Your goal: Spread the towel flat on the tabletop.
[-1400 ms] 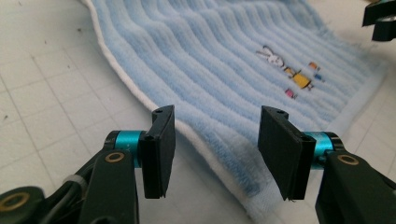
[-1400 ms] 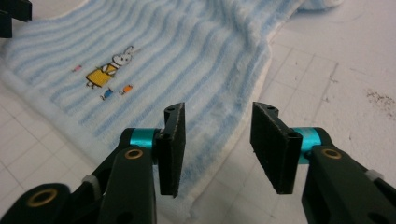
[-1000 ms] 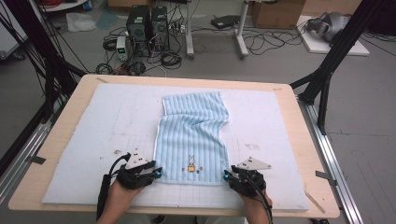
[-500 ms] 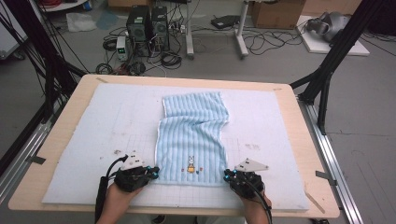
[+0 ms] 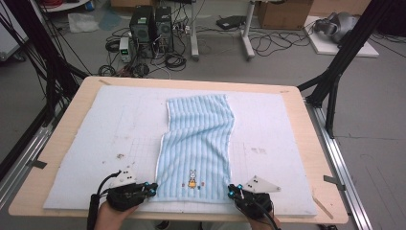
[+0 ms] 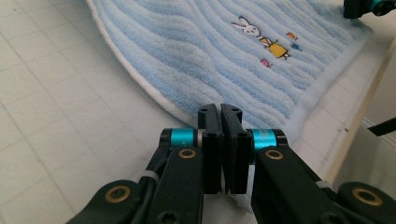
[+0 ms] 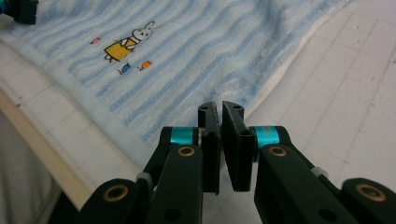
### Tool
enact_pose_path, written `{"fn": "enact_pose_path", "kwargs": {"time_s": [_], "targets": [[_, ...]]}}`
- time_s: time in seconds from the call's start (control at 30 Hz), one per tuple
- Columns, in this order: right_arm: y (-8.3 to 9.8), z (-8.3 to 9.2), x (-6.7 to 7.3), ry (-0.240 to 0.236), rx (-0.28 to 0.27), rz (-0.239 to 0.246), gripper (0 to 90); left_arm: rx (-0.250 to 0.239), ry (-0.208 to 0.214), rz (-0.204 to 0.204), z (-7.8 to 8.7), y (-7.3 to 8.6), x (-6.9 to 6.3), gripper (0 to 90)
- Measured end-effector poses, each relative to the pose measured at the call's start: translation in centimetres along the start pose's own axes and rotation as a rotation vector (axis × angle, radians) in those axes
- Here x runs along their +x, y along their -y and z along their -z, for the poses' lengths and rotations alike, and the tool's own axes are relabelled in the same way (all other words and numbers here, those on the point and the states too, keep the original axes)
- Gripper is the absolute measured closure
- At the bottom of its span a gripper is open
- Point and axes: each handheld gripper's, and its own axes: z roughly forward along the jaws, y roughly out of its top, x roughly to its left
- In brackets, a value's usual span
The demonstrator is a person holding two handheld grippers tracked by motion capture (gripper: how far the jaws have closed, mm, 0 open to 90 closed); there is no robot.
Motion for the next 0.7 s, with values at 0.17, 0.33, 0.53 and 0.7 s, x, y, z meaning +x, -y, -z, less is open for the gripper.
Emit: {"fn": "enact_pose_path", "kwargs": {"time_s": [0.17, 0.33, 0.53, 0.7], "targets": [[0.4, 1.1, 0.9, -0.008, -0.025, 0.005, 85.7, -0.013, 0.035, -0.012, 0.9, 0.6, -0.9, 86.7], [1.0, 2.3, 1.6, -0.018, -0.026, 0.007, 85.7, -0.021, 0.076, -0.010, 1.7, 1.7, -1.7, 86.8], [2.1, 3.7, 2.3, -0.019, -0.024, 0.005, 85.7, -0.020, 0.115, -0.012, 2.6, 3.0, -2.7, 86.7], [2.9, 4.2, 2.5, -0.008, -0.018, 0.000, 78.5, -0.047, 0.088, -0.005, 2.4, 3.6, -2.7, 68.6]]}}
